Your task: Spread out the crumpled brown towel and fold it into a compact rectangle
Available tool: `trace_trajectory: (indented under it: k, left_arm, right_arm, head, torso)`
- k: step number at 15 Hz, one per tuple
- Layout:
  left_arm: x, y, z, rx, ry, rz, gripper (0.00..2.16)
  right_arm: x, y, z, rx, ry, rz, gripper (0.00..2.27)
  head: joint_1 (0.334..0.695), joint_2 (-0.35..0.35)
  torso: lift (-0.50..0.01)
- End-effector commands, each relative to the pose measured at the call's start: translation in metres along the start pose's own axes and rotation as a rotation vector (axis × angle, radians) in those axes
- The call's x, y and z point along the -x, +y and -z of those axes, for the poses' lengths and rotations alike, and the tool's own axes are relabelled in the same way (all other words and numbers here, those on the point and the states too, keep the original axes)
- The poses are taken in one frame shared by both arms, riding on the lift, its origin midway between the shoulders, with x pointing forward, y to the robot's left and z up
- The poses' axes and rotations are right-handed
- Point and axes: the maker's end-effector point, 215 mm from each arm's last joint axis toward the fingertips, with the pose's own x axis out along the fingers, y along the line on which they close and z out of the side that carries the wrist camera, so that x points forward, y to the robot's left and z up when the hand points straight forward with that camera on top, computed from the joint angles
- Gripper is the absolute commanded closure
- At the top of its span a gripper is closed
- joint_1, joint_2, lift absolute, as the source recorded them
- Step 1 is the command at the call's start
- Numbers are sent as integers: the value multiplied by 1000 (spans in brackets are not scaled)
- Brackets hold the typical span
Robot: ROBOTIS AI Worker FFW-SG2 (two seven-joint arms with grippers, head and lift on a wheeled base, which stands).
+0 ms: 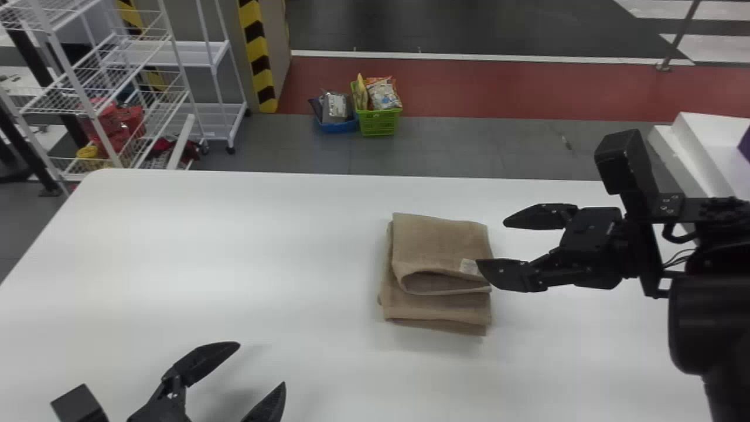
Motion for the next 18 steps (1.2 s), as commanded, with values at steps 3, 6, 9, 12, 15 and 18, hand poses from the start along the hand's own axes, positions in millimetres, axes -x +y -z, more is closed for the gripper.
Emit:
trace_trajectory:
  k: [3, 6, 9, 12, 15, 18]
  left_arm:
    - [2, -1, 0, 4, -4, -2, 73]
    - [5, 0, 3, 10, -1, -5, 73]
    - [6, 0, 3, 8, -1, -5, 73]
    - [7, -1, 4, 15, -3, -2, 73]
    - [7, -1, 4, 15, -3, 0, 73]
    - [8, 0, 5, 16, -2, -2, 73]
  right_arm:
    - [-10, 0, 6, 141, 117, 18, 194]
    - [-7, -1, 10, 213, 148, 23, 194]
    - [-14, -5, 24, 232, 192, 17, 289]
    - [-24, -6, 43, 242, 252, 6, 289]
    - [-35, -7, 53, 225, 274, -19, 289]
    - [-42, -8, 62, 205, 289, -38, 404]
  head:
    - [695, 53]
    - [695, 53]
    - [695, 51]
    - [695, 44]
    - [695, 41]
    - [695, 42]
  torso:
    - [-127]
    - [-127]
    - [-127]
    - [-127]
    - [-127]
    - [-127]
